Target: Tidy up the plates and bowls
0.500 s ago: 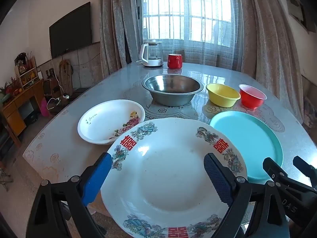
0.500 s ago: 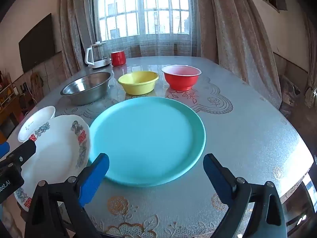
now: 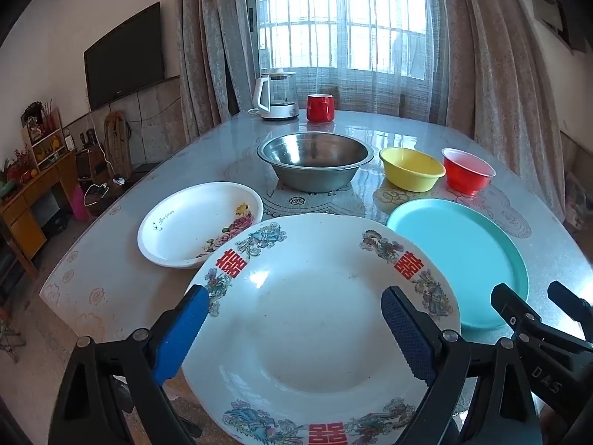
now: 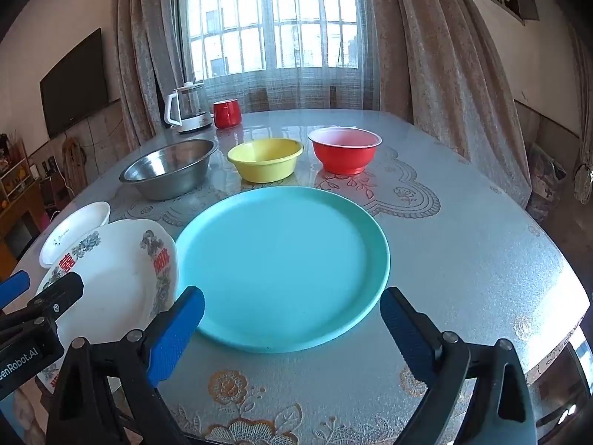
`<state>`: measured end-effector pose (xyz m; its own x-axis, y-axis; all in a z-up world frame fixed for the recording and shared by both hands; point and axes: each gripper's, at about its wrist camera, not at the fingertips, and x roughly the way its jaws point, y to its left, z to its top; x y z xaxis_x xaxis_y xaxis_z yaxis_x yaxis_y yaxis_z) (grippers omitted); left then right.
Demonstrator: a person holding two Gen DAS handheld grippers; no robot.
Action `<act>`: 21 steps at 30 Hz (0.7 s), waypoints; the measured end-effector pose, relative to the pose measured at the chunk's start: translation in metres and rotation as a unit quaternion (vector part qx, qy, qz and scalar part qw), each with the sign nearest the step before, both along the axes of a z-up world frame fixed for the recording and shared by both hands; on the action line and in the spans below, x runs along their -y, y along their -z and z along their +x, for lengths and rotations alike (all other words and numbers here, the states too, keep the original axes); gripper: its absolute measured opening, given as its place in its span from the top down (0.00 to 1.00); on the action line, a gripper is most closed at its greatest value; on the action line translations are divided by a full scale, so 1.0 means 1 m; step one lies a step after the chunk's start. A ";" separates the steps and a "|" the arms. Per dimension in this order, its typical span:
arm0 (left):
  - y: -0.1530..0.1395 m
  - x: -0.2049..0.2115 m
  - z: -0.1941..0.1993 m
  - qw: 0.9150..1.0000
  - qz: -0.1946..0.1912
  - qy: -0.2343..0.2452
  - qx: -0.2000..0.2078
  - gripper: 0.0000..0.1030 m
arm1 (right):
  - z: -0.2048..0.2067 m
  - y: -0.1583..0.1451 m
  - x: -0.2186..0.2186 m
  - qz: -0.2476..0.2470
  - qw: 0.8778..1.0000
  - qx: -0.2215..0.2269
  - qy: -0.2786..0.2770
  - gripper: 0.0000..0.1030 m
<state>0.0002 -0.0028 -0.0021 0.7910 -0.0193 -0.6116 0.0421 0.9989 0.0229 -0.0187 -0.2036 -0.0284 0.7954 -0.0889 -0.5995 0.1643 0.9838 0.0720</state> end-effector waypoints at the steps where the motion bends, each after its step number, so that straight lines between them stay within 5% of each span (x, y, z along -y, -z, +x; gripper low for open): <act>1: -0.001 0.001 0.000 1.000 0.001 0.002 0.000 0.08 | 0.000 0.001 0.001 0.002 1.000 -0.001 0.001 0.05; 21: -0.001 0.013 0.004 1.000 0.013 0.016 -0.002 0.08 | 0.000 0.000 0.007 0.010 1.000 0.003 0.008 0.05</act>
<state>0.0043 -0.0159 -0.0011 0.7878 -0.0288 -0.6152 0.0736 0.9961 0.0477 -0.0187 -0.2107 -0.0284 0.7970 -0.0904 -0.5972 0.1800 0.9794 0.0919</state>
